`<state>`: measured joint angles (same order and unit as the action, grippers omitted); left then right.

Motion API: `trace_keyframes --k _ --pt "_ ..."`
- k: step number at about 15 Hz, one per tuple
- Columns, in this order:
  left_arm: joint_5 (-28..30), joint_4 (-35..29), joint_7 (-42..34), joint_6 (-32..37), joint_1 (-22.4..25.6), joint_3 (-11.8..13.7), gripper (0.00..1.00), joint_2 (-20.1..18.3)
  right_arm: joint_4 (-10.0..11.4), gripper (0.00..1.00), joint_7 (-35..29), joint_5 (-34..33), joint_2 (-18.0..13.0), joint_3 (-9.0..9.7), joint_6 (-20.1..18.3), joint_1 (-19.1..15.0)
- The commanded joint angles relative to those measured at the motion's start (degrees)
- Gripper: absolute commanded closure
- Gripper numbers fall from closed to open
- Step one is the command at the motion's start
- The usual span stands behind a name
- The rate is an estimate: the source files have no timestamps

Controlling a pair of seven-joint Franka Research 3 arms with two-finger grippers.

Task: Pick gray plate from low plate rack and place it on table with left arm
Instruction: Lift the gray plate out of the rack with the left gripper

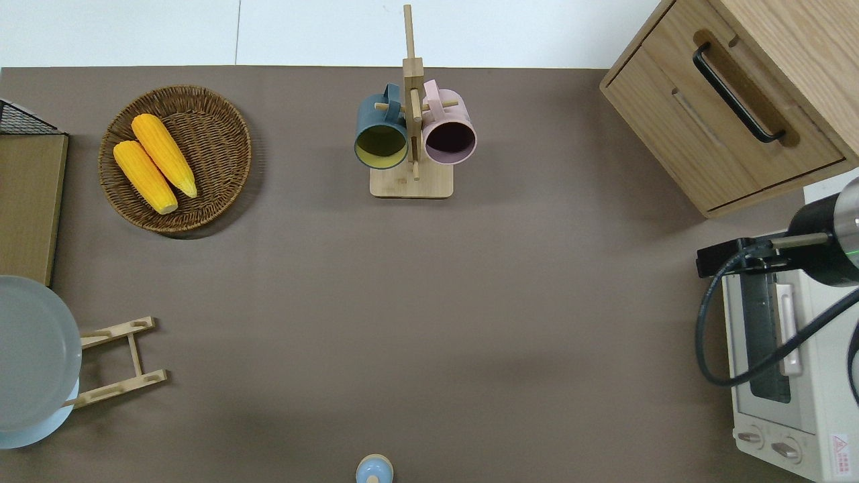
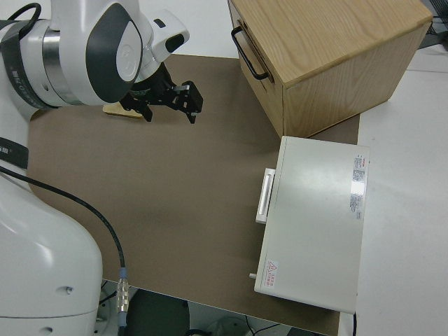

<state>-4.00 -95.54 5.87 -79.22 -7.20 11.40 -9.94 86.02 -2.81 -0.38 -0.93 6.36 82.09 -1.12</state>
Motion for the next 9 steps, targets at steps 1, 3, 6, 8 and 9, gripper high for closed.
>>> trace_keyframes --k 1,3,6,8,9 --pt "5.9 2.3 5.5 1.3 -0.4 -2.1 1.00 3.3 -0.4 0.011 -0.5 1.1 -0.1 1.03 -0.9 -1.4" --pt "8.7 1.5 5.5 1.3 -0.6 -2.4 1.00 4.2 -0.4 0.013 -0.5 1.1 -0.1 1.03 -0.9 -1.4" --pt "13.9 -2.8 4.8 0.7 -0.8 -2.4 1.00 4.5 -0.4 0.013 -0.5 1.1 -0.1 1.03 -0.9 -1.4" --pt "15.5 -5.0 4.1 0.6 -1.3 -2.5 1.00 4.5 -0.4 0.013 -0.5 1.1 -0.1 1.03 -0.9 -1.4" --pt "15.5 -5.3 3.6 0.6 -1.8 -2.5 1.00 4.7 -0.4 0.011 -0.5 1.1 -0.1 1.03 -0.9 -1.4"
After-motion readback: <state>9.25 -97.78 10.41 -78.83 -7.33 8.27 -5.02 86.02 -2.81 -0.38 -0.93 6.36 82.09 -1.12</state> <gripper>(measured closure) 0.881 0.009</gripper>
